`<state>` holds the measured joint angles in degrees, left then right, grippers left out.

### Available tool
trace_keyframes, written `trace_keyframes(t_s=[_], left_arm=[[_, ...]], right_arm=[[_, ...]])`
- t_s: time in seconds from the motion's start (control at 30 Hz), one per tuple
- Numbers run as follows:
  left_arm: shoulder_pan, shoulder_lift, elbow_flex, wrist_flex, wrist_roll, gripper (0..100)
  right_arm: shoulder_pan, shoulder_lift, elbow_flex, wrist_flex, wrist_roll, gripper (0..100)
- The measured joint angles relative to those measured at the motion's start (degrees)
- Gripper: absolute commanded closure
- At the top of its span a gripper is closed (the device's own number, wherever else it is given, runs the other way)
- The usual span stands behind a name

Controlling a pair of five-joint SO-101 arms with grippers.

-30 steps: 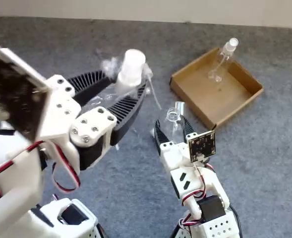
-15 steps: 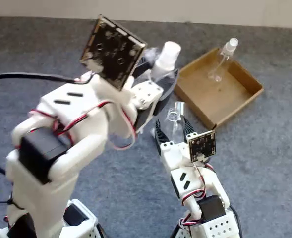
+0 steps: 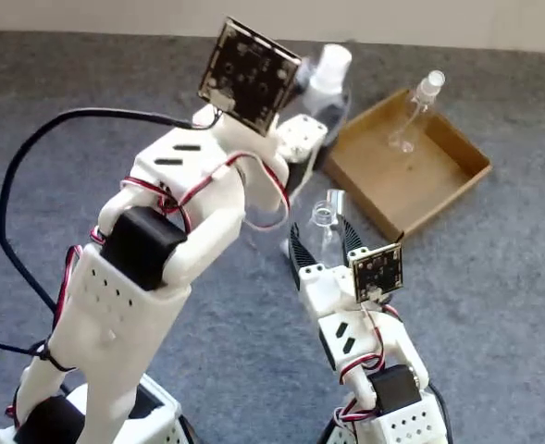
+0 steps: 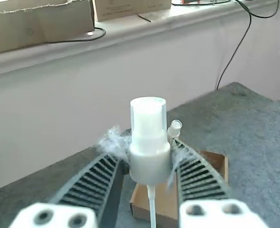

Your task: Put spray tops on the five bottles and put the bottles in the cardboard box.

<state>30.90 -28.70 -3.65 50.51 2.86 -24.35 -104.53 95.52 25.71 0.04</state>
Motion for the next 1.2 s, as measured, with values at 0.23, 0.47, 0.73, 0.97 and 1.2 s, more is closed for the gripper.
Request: trace_keyframes(t_s=[0.23, 0.47, 0.73, 0.97, 1.2], left_arm=[[-0.3, 0.0, 1.2, -3.6, 0.0, 100], [2.0, 0.0, 1.7, -3.8, 1.7, 100], [1.9, 0.0, 1.7, -3.8, 7.7, 100], [1.8, 0.0, 1.7, -3.8, 7.7, 100], [1.6, -0.1, 6.2, -6.1, 7.7, 100]], right_arm=[[0.0, 0.0, 0.0, 0.0, 0.0, 90.6], [0.0, 0.0, 0.0, 0.0, 0.0, 90.6], [0.0, 0.0, 0.0, 0.0, 0.0, 90.6], [0.0, 0.0, 0.0, 0.0, 0.0, 90.6], [0.0, 0.0, 0.0, 0.0, 0.0, 90.6]])
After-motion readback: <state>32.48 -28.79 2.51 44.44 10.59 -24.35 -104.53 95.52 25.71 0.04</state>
